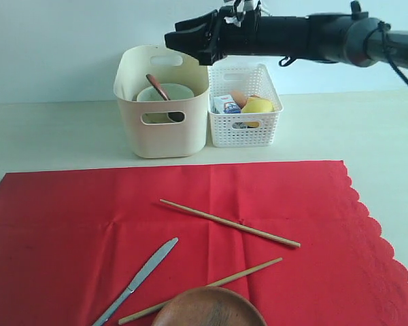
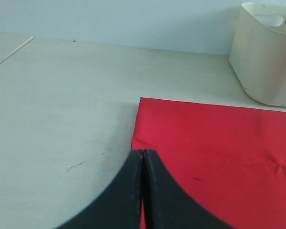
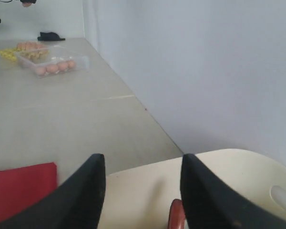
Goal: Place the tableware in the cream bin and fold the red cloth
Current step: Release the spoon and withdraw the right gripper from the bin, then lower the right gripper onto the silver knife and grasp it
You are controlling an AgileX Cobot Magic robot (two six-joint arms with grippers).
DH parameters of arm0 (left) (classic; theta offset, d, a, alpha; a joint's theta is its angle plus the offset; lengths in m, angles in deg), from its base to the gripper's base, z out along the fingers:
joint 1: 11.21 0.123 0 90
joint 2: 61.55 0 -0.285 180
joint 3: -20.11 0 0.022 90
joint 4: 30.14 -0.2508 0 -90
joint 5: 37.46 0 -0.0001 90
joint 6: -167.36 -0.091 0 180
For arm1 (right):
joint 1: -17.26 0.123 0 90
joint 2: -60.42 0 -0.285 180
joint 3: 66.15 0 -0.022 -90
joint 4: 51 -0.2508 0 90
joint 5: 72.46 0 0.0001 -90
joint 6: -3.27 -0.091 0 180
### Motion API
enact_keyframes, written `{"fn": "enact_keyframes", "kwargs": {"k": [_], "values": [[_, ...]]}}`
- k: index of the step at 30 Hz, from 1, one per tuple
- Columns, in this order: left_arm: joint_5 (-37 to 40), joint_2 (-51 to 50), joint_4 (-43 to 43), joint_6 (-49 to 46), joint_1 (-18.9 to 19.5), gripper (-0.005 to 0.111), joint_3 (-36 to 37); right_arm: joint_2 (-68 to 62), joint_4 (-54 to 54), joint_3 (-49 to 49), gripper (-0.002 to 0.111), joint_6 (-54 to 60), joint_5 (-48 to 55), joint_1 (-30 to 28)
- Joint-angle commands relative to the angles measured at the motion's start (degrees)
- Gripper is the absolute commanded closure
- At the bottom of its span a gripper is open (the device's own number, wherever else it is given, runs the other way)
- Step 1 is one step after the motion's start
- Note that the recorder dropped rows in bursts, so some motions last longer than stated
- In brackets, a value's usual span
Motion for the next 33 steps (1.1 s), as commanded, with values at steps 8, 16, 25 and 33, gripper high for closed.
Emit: {"fn": "enact_keyframes", "kwargs": {"k": [8,16,25,33], "values": [[-0.7,0.3,-0.3,0.0,-0.3,0.106,0.0,9.8,31.4,-0.6,0.063,-27.8,10.0,-0.3],[-0.7,0.3,-0.3,0.0,-0.3,0.106,0.0,11.3,51.0,0.0,0.066,-39.8,10.5,3.9],[-0.7,0.3,-0.3,0.0,-0.3,0.106,0.0,11.3,59.6,2.3,0.066,-40.4,10.5,13.8],[-0.7,0.3,-0.3,0.0,-0.3,0.106,0.0,11.3,70.9,2.3,0.066,-40.5,10.5,22.3]]}}
